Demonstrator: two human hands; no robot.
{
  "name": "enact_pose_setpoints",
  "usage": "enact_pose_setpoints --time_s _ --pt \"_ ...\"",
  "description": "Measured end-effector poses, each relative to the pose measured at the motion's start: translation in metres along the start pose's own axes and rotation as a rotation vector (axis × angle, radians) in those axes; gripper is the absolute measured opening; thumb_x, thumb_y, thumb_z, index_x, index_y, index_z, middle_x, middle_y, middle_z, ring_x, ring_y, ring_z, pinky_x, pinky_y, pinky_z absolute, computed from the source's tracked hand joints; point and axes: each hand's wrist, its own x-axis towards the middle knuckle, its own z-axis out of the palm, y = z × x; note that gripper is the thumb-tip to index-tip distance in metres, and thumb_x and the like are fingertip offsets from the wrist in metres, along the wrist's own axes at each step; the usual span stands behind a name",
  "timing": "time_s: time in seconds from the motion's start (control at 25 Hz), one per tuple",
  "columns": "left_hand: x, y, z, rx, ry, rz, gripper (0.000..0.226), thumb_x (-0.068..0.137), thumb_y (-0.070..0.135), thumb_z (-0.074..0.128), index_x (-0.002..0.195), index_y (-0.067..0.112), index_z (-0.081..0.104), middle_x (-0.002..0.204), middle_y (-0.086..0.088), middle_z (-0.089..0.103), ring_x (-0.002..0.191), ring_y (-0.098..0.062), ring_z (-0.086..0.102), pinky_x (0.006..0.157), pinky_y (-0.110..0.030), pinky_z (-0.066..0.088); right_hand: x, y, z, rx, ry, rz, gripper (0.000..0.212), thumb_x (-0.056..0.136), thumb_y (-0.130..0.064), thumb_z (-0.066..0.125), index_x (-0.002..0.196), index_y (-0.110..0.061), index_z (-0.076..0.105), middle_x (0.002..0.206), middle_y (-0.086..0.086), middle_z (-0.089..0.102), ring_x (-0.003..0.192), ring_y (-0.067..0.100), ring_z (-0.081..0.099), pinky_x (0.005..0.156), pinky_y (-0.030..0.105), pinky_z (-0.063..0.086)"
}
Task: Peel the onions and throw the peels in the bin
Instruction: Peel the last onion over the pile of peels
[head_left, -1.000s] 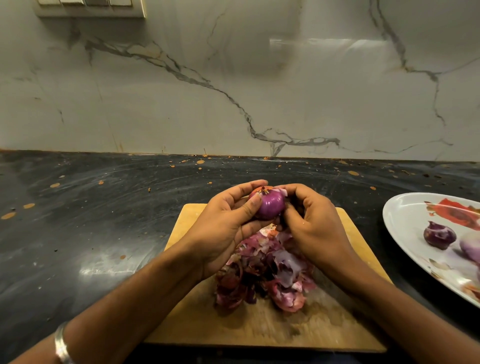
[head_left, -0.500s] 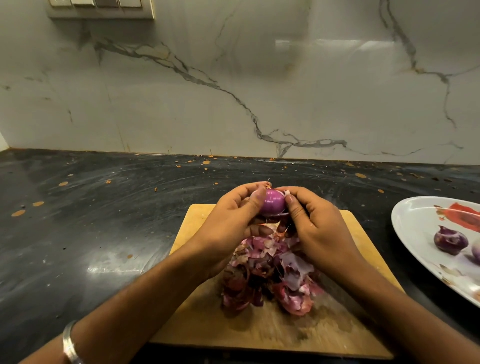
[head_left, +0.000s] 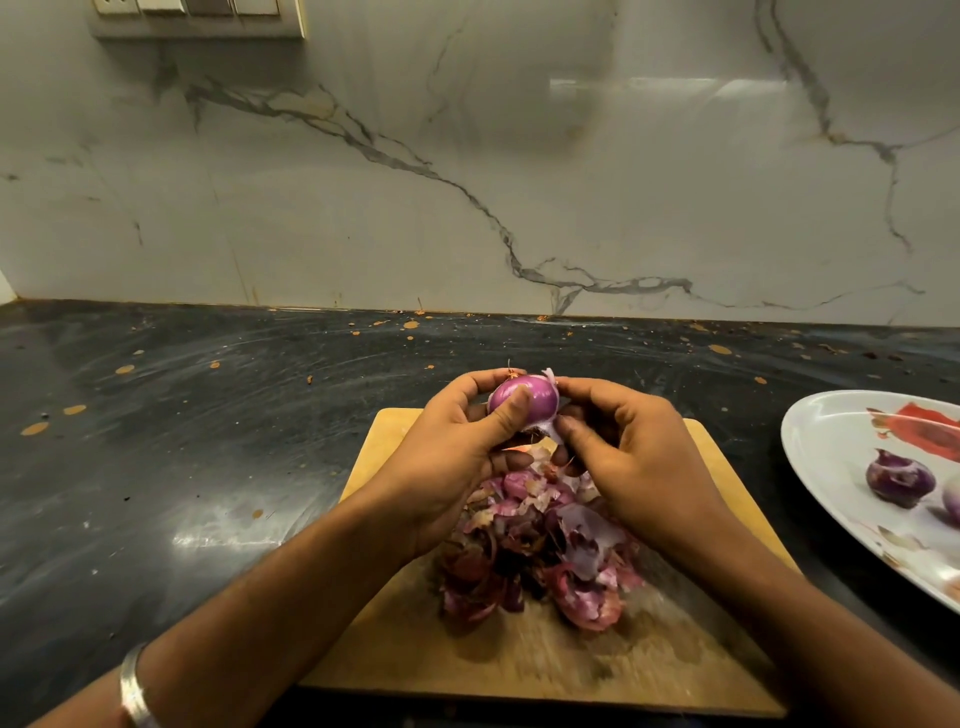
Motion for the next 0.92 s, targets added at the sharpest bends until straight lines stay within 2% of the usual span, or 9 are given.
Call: enact_pose_setpoints --time_s 0.16,0.32,0.48,0.56,0.64,0.72,0.8,0.88,0.92 --pt "0.001 0.001 0.0 -0.048 -0.025 -0.04 0.047 0.083 0.029 0.06 0.124 0.007 0.06 0.107 -0.01 0.068 0.075 -0.011 0.064 0.068 -0.023 0.056 -0.001 -0.001 -0.003 -0.089 0.035 -0.048 0.038 0.093 -0.004 0.065 0.127 -0.021 0.068 0.107 -0.009 0.075 0.092 0.005 0.069 0.083 0.021 0.056" --pt "0.002 0.002 -0.003 -0.062 -0.036 -0.058 0.047 0.086 0.032 0.057 0.126 0.007 0.061 0.117 -0.016 0.066 0.082 -0.015 0.064 0.065 -0.022 0.055 -0.004 0.0 -0.007 -0.17 0.061 -0.075 0.04 0.092 0.003 0.062 0.123 -0.022 0.071 0.095 -0.008 0.073 0.086 0.003 0.065 0.073 0.012 0.05" --pt "0.005 0.0 -0.004 -0.084 0.02 -0.044 0.044 0.087 0.03 0.055 0.124 0.008 0.062 0.115 -0.016 0.068 0.078 -0.014 0.066 0.064 -0.023 0.055 -0.008 -0.002 -0.005 -0.164 0.009 -0.037 0.042 0.095 -0.003 0.054 0.129 -0.025 0.065 0.109 -0.015 0.071 0.094 -0.008 0.063 0.074 0.007 0.048" --pt "0.006 0.001 -0.005 -0.087 0.046 -0.045 0.04 0.092 0.027 0.053 0.126 0.007 0.061 0.12 -0.017 0.067 0.078 -0.015 0.066 0.065 -0.024 0.054 -0.009 -0.001 -0.005 -0.158 0.006 -0.032 0.041 0.095 -0.001 0.051 0.125 -0.023 0.068 0.102 -0.016 0.071 0.079 -0.01 0.062 0.062 0.006 0.045" --pt "0.007 0.001 -0.005 -0.087 0.065 -0.055 0.038 0.095 0.027 0.05 0.126 0.007 0.06 0.12 -0.018 0.067 0.079 -0.016 0.065 0.065 -0.024 0.053 -0.011 -0.001 -0.005 -0.165 0.005 -0.042 0.038 0.093 0.001 0.051 0.115 -0.021 0.073 0.085 -0.017 0.069 0.056 -0.004 0.056 0.048 0.008 0.037" --pt "0.006 0.002 -0.006 -0.095 0.081 -0.057 0.036 0.098 0.026 0.048 0.126 0.006 0.06 0.117 -0.018 0.067 0.079 -0.017 0.063 0.063 -0.024 0.052 -0.012 0.0 -0.006 -0.194 0.017 -0.064 0.033 0.091 0.001 0.054 0.1 -0.02 0.078 0.074 -0.014 0.066 0.05 0.002 0.052 0.046 0.011 0.034" --pt "0.006 0.003 -0.005 -0.105 0.075 -0.057 0.034 0.1 0.024 0.047 0.127 0.006 0.059 0.117 -0.018 0.067 0.078 -0.017 0.063 0.062 -0.025 0.052 -0.012 -0.002 -0.006 -0.225 0.008 -0.086 0.026 0.087 -0.003 0.06 0.087 -0.02 0.08 0.077 -0.013 0.068 0.065 0.001 0.06 0.055 0.01 0.04" --pt "0.005 0.004 -0.006 -0.092 0.063 -0.055 0.032 0.1 0.021 0.049 0.128 0.009 0.058 0.121 -0.017 0.067 0.077 -0.015 0.064 0.062 -0.024 0.053 -0.012 -0.006 -0.005 -0.231 -0.025 -0.083 0.02 0.08 -0.018 0.061 0.082 -0.022 0.081 0.083 -0.015 0.07 0.081 0.0 0.064 0.066 0.011 0.045" --pt "0.005 0.004 -0.005 -0.075 0.054 -0.051 0.032 0.098 0.021 0.052 0.128 0.01 0.058 0.121 -0.017 0.067 0.078 -0.014 0.065 0.063 -0.024 0.053 -0.012 -0.007 -0.005 -0.226 -0.012 -0.081 0.02 0.079 -0.024 0.06 0.081 -0.023 0.08 0.082 -0.014 0.07 0.083 0.001 0.064 0.067 0.012 0.046"
